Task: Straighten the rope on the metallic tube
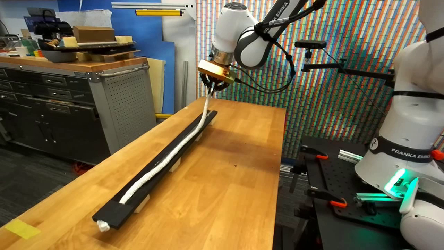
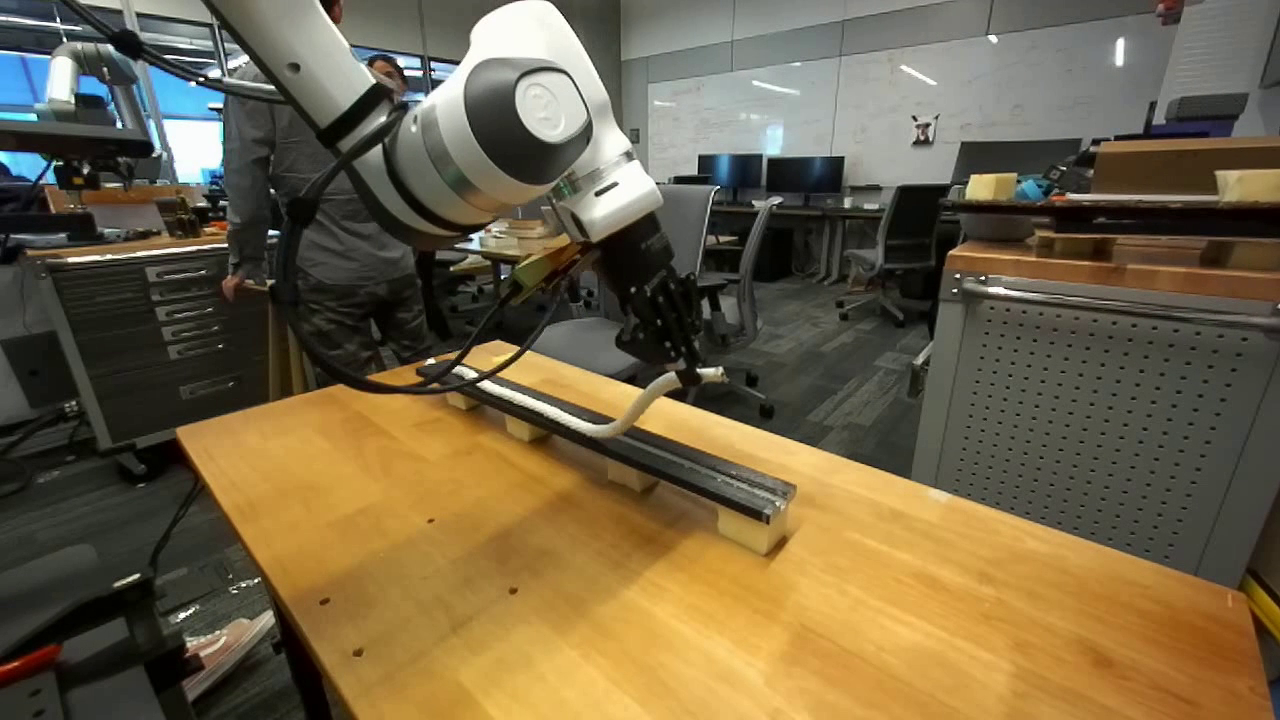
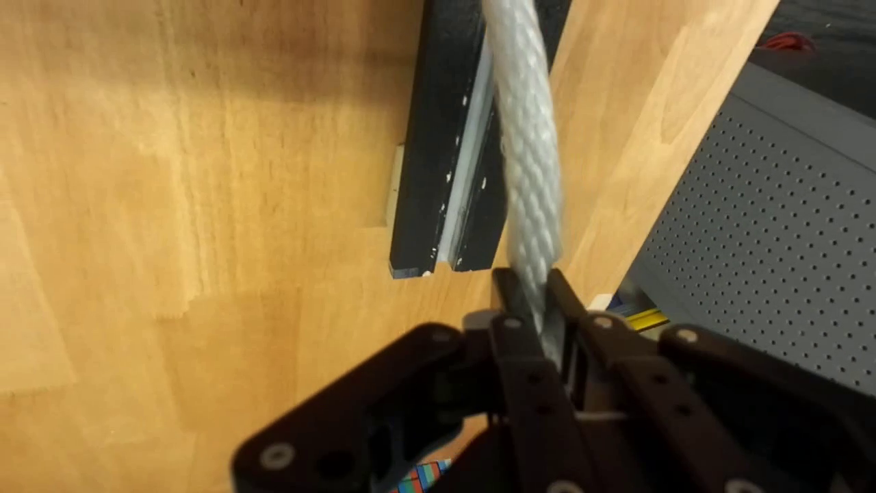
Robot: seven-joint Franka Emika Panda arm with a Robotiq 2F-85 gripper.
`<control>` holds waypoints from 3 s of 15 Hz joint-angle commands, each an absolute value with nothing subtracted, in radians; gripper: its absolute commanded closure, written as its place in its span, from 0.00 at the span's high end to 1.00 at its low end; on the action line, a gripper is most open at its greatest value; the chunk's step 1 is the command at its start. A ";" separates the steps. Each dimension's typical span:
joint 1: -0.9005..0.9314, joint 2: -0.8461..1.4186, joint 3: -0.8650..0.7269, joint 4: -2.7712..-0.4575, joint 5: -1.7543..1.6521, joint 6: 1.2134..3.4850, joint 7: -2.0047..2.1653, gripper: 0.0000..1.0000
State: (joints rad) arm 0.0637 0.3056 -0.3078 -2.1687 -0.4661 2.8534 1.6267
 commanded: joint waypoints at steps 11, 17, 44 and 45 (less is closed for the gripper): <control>0.108 0.473 -0.424 -2.002 -0.442 2.877 1.613 0.03; 0.116 0.530 -0.421 -1.988 -0.430 2.864 1.583 0.03; 0.093 0.697 -0.401 -1.843 -0.265 2.781 1.468 0.03; 0.095 0.717 -0.398 -1.830 -0.250 2.779 1.475 0.03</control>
State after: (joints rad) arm 0.0997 0.6588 -0.3979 -1.9020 -0.3044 2.8051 1.4946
